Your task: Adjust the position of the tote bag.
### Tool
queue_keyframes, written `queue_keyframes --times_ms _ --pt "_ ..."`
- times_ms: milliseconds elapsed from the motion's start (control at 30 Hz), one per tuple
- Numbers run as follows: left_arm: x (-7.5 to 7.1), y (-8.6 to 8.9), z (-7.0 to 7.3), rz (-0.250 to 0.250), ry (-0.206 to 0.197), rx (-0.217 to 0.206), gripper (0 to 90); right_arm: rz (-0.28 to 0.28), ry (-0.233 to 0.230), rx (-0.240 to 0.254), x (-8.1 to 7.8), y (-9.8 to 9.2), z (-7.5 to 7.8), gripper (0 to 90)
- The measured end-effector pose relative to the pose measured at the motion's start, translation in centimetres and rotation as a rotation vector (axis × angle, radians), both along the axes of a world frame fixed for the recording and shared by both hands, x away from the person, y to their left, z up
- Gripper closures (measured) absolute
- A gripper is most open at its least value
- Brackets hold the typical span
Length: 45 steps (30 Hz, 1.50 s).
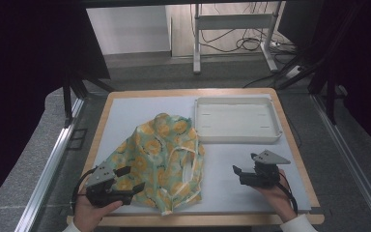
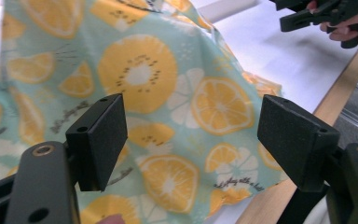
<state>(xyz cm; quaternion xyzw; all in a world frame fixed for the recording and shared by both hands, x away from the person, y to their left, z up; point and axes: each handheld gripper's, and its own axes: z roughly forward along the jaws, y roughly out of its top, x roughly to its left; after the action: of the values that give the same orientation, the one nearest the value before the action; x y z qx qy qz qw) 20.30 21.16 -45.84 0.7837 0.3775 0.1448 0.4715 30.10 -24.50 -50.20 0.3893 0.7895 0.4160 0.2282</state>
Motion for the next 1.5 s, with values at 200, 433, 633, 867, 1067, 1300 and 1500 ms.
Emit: queue_keyframes --times_ms 200,433,633,867,1067,1300,1500 --pt "0.1 -0.7 0.2 -0.013 0.002 0.007 23.5 -0.007 0.004 -0.01 0.0 0.1 -0.1 16.4" --pt "-0.6 -1.2 0.3 -0.048 -0.001 -0.002 23.7 -0.012 0.005 -0.011 0.0 -0.1 0.0 16.4" --pt "-1.3 -2.7 0.1 -0.117 0.008 0.021 20.3 -0.015 0.008 -0.011 0.1 -0.1 0.0 16.4" --pt "-2.0 -3.6 0.4 -0.187 -0.004 0.037 23.1 -0.021 0.016 -0.013 0.1 -0.1 -0.1 16.4" --pt "-2.5 -5.0 0.4 -0.264 -0.005 0.079 25.8 -0.025 0.022 -0.011 0.1 -0.1 -0.1 16.4" --pt "-2.8 -6.6 0.2 -0.357 0.011 0.14 26.1 -0.029 0.028 -0.008 0.1 -0.1 -0.1 16.4" --pt "-1.8 -7.5 -0.9 -0.395 0.061 0.175 23.2 -0.03 0.037 -0.004 0.1 -0.2 -0.2 16.4"
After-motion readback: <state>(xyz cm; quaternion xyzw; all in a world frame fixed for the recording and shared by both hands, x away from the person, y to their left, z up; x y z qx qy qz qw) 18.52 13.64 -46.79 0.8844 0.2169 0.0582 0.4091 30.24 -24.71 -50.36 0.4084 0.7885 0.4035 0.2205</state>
